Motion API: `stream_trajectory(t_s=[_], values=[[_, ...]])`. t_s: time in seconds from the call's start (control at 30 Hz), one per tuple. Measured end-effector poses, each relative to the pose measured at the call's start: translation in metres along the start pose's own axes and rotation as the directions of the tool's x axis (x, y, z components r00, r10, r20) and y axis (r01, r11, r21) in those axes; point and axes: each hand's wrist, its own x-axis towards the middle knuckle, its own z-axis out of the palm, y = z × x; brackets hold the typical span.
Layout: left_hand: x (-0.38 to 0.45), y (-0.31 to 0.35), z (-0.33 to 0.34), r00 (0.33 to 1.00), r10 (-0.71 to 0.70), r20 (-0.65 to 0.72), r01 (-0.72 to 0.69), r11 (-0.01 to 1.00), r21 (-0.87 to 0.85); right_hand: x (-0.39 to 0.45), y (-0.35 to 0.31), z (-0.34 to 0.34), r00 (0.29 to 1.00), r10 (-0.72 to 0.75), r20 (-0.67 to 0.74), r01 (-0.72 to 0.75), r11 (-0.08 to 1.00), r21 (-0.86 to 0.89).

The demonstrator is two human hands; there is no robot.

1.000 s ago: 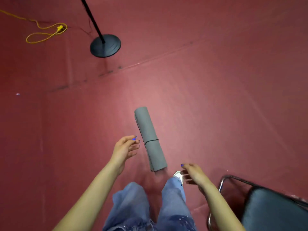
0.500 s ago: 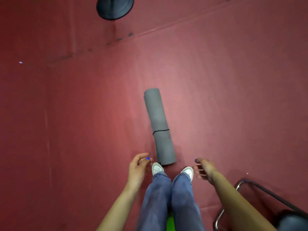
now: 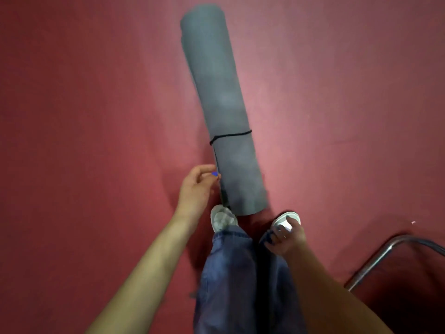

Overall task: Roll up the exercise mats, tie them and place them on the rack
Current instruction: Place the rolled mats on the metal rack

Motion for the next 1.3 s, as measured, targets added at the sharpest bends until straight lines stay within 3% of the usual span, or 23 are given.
stream_trajectory(t_s=[0.2, 0.33, 0.43, 0.53, 0.57, 0.6, 0.67, 0.7, 0.77, 0.83, 0.87, 0.93, 1.03, 1.13, 1.2, 1.3], values=[[0.053, -0.024, -0.013, 0.999, 0.007, -0.037, -0.014, 0.982, -0.19, 0.068, 0.018, 0.067, 0.982, -0.04, 0.185, 0.017, 0.992, 0.123], [0.04, -0.051, -0.041, 0.996, -0.081, -0.049, 0.065, 0.962, -0.265, 0.077, 0.018, 0.07, 0.987, -0.11, 0.114, 0.086, 0.977, 0.195], [-0.001, -0.063, -0.069, 0.972, -0.23, -0.055, 0.195, 0.91, -0.366, 0.024, 0.029, 0.069, 0.98, -0.162, 0.114, 0.152, 0.984, 0.091], [-0.065, -0.049, -0.095, 0.929, -0.369, -0.034, 0.31, 0.825, -0.473, -0.07, 0.036, 0.081, 0.929, -0.357, 0.093, 0.357, 0.934, 0.019], [-0.091, -0.039, -0.105, 0.921, -0.389, -0.008, 0.333, 0.801, -0.497, -0.105, 0.039, 0.087, 0.878, -0.477, 0.038, 0.478, 0.878, -0.024], [-0.121, -0.026, -0.116, 0.921, -0.39, 0.017, 0.344, 0.79, -0.507, -0.144, 0.04, 0.093, 0.785, -0.619, -0.044, 0.612, 0.784, -0.106], [-0.181, 0.003, -0.141, 0.944, -0.327, 0.048, 0.303, 0.801, -0.517, -0.232, 0.042, 0.112, 0.497, -0.861, -0.112, 0.765, 0.495, -0.412], [-0.212, 0.021, -0.155, 0.959, -0.278, 0.05, 0.261, 0.807, -0.53, -0.279, 0.04, 0.123, 0.335, -0.94, -0.066, 0.738, 0.305, -0.602], [-0.273, 0.058, -0.188, 0.981, -0.191, 0.028, 0.174, 0.809, -0.562, -0.377, 0.04, 0.139, 0.006, -0.972, 0.234, 0.599, -0.184, -0.78], [-0.329, 0.09, -0.225, 0.995, -0.091, -0.035, 0.055, 0.824, -0.564, -0.46, 0.045, 0.15, -0.184, -0.76, 0.623, 0.362, -0.642, -0.676], [-0.353, 0.103, -0.244, 0.996, -0.035, -0.077, -0.013, 0.834, -0.551, -0.494, 0.05, 0.155, -0.214, -0.597, 0.773, 0.246, -0.799, -0.549], [-0.394, 0.125, -0.278, 0.984, 0.055, -0.17, -0.14, 0.83, -0.54, -0.553, 0.063, 0.169, -0.159, -0.309, 0.938, 0.078, -0.951, -0.3], [-0.454, 0.139, -0.319, 0.949, 0.124, -0.292, -0.264, 0.815, -0.515, -0.627, 0.113, 0.189, -0.108, -0.075, 0.991, 0.01, -0.997, -0.075], [-0.496, 0.139, -0.345, 0.895, 0.151, -0.42, -0.359, 0.803, -0.476, -0.667, 0.179, 0.205, -0.067, 0.231, 0.971, -0.034, -0.973, 0.229], [-0.511, 0.135, -0.356, 0.853, 0.131, -0.505, -0.401, 0.786, -0.472, -0.674, 0.223, 0.206, -0.065, 0.483, 0.873, -0.116, -0.873, 0.474], [-0.524, 0.139, -0.369, 0.788, 0.074, -0.612, -0.466, 0.721, -0.513, -0.678, 0.285, 0.21, -0.092, 0.78, 0.619, -0.217, -0.623, 0.752]])
